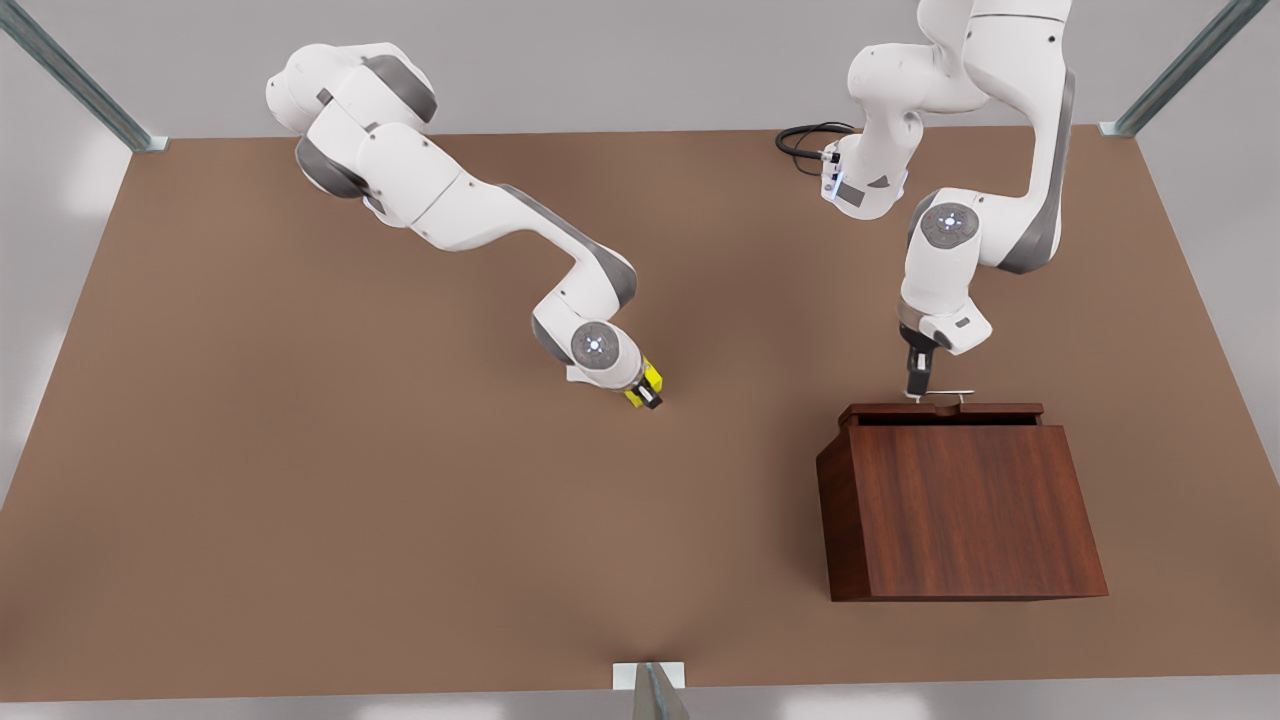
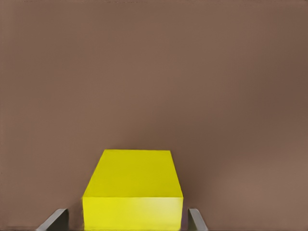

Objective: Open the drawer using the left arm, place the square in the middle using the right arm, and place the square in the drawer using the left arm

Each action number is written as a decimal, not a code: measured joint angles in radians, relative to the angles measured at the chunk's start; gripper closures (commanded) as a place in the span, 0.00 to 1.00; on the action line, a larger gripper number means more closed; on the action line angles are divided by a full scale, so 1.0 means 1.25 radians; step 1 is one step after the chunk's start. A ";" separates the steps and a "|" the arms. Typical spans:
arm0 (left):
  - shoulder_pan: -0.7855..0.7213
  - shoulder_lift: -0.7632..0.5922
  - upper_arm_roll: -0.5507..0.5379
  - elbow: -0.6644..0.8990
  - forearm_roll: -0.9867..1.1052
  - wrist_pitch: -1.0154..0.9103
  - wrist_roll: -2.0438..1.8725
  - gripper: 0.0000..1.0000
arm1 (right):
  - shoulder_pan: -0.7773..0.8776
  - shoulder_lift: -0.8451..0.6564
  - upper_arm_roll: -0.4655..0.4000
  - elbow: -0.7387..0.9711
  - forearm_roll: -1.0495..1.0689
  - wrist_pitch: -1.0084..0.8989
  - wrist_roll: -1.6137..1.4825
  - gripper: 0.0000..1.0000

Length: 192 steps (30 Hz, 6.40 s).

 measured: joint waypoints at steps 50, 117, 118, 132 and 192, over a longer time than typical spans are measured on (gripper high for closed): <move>0.046 0.025 0.033 -0.026 -0.048 -0.023 -0.048 0.00 | -0.322 -0.535 -0.345 0.084 0.047 -0.582 -1.229 0.00; 0.114 -0.053 -0.059 -0.034 -0.242 -0.228 0.300 0.00 | -0.321 -0.535 -0.342 0.085 0.054 -0.585 -1.270 0.00; 0.117 -0.055 -0.059 -0.038 -0.241 -0.211 0.304 0.00 | -0.321 -0.534 -0.342 0.085 0.054 -0.585 -1.271 0.00; 0.135 -0.066 -0.058 -0.075 -0.231 -0.052 0.274 0.00 | -0.321 -0.533 -0.342 0.086 0.055 -0.585 -1.271 0.00; 0.135 0.035 -0.138 0.654 -0.294 -0.649 0.428 0.00 | -0.326 -0.524 -0.343 0.088 0.056 -0.597 -1.271 0.00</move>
